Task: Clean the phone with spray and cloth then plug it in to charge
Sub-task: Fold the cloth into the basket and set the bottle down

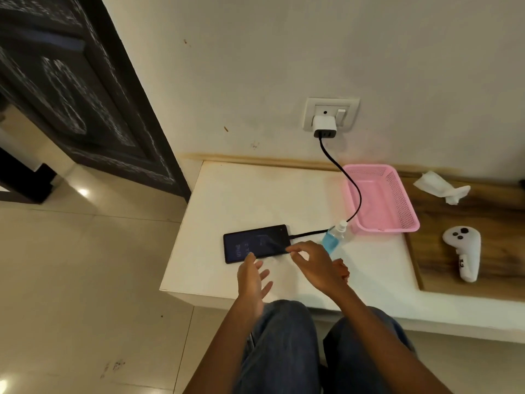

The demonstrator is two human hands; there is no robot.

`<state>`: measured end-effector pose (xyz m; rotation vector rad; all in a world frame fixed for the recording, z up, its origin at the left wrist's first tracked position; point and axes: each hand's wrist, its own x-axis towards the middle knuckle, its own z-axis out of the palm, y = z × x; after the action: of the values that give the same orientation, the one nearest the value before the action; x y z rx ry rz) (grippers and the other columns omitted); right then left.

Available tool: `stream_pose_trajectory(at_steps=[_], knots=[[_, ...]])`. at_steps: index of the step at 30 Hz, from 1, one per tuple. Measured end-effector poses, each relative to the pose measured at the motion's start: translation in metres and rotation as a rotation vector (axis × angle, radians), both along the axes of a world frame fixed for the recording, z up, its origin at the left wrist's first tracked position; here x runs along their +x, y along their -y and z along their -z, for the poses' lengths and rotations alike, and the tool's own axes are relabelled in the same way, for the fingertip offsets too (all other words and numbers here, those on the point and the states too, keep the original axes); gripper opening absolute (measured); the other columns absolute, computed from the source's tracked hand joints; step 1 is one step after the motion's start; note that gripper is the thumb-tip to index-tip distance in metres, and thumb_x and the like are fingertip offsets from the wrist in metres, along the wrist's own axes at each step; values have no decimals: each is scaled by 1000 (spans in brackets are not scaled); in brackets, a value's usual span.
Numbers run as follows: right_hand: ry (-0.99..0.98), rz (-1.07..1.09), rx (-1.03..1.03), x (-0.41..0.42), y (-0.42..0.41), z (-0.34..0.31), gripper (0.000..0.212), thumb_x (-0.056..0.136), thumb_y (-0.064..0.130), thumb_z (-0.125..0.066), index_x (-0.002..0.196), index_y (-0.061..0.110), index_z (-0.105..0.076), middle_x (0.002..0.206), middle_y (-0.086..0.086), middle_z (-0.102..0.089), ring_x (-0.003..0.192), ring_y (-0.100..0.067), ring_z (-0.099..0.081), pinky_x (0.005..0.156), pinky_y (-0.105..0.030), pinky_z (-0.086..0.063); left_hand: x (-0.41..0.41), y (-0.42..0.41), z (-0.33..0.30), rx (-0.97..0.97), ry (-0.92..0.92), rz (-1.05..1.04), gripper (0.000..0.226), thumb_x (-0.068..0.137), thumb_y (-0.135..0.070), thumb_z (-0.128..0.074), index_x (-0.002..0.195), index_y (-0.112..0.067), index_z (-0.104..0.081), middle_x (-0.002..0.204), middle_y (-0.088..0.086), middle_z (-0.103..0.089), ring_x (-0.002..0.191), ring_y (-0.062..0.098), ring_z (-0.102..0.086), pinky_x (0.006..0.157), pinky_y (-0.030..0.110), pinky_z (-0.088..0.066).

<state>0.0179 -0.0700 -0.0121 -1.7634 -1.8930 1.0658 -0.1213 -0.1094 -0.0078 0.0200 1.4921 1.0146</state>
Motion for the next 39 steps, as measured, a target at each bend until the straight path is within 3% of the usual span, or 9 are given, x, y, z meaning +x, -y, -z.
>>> stream_pose_trajectory(at_steps=[4,8,12,17,24,27,33,36,39], knots=[[-48,243,-72,46,12,-8,17,92,16,-53,104,16,-66,105,0,-63,91,-10,-54,84,-22,-43,14,-5,-6,60,-128,94,29,97,-26,-46,123,-14,-49,119,4,-55,104,21,-55,87,36,-47],[-38,445,-94,85,13,-3,15,90,10,-55,102,9,-65,111,-9,-63,91,-15,-54,83,-25,-42,34,-8,-9,181,-250,246,21,95,-26,-49,114,-18,-52,103,-6,-56,93,14,-56,80,29,-43],[66,440,-220,96,6,12,29,89,13,-58,118,7,-57,126,-12,-57,110,-24,-54,93,-29,-43,53,-7,-10,230,-336,379,16,94,-24,-51,110,-24,-52,108,-4,-56,100,16,-57,84,30,-45],[111,390,-294,85,1,30,48,83,21,-66,126,8,-50,130,-12,-54,115,-26,-53,95,-32,-42,63,-3,-10,216,-368,452,23,94,-23,-50,117,-22,-53,115,-3,-54,109,20,-55,94,34,-46],[149,410,-312,83,3,32,22,77,17,-71,96,8,-64,105,-10,-66,90,-20,-60,80,-28,-47,66,2,-7,233,-380,509,18,93,-22,-51,111,-26,-53,112,-5,-56,107,17,-55,89,30,-45],[-59,483,-363,88,8,23,12,79,12,-70,85,11,-61,99,-12,-66,82,-17,-59,74,-24,-49,69,-1,-5,251,-415,553,15,93,-22,-52,107,-29,-53,110,-6,-56,102,13,-55,83,25,-43],[-478,525,-499,99,21,-4,23,87,12,-63,108,5,-56,112,-15,-60,104,-30,-59,88,-35,-51,87,-3,-4,226,-455,778,41,95,-28,-50,134,-18,-41,140,4,-46,119,16,-47,93,25,-38],[-662,518,-485,107,27,-11,22,89,14,-60,110,8,-54,113,-16,-60,107,-33,-58,87,-36,-50,92,-7,-10,124,-313,777,51,95,-40,-46,139,-16,-35,144,7,-41,126,24,-46,101,36,-39],[-798,536,-486,113,30,-14,27,89,14,-60,114,9,-53,116,-15,-59,106,-34,-60,84,-41,-53,88,-6,-16,132,-80,761,39,93,-46,-47,120,-18,-50,123,5,-59,109,21,-59,97,41,-42]])
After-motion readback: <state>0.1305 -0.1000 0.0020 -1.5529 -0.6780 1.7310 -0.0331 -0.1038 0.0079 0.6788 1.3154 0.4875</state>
